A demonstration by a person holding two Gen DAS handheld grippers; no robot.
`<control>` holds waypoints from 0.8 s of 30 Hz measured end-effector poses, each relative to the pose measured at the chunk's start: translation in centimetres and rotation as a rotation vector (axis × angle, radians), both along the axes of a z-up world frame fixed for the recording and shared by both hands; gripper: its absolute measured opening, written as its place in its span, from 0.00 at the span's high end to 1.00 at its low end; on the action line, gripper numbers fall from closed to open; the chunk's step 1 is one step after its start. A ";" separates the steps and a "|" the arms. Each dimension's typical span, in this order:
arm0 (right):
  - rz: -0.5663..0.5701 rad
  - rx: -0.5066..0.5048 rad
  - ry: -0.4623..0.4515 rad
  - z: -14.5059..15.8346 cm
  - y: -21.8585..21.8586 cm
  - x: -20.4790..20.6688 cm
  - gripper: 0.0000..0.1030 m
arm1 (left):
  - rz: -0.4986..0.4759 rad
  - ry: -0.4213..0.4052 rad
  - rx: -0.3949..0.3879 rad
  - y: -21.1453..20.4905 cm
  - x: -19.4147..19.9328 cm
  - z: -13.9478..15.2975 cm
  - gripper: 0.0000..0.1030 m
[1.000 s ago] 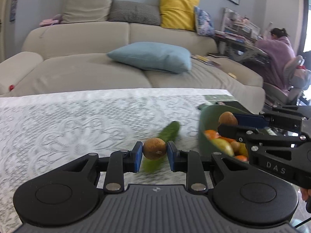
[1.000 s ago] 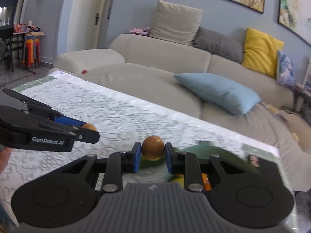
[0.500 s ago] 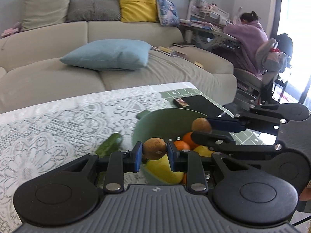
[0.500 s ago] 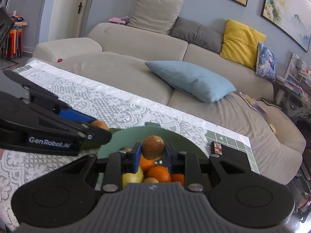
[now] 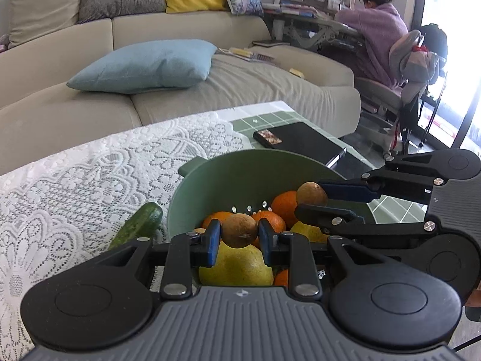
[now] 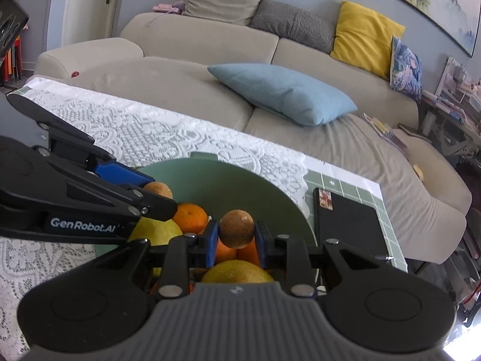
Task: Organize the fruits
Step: 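Open both tools to drop the kiwis into the colander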
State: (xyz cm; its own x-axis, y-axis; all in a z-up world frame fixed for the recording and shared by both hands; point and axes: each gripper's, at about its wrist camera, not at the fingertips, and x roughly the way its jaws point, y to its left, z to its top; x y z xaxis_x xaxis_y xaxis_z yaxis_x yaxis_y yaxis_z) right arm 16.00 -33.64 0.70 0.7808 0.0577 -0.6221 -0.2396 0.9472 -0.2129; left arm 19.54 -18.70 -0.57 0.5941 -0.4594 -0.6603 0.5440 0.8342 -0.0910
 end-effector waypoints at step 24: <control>0.000 0.007 0.052 -1.7 -0.1 0.7 0.78 | -0.009 0.028 0.003 -0.3 0.7 -1.0 0.55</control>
State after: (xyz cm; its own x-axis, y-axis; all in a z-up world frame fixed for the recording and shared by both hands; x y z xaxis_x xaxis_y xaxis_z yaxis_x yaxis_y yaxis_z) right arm 16.66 -33.76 -0.99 0.7474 0.0624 -0.6614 -0.2503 0.9486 -0.1934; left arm 20.25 -19.04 -1.53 0.5715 -0.4625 -0.6778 0.5488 0.8296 -0.1034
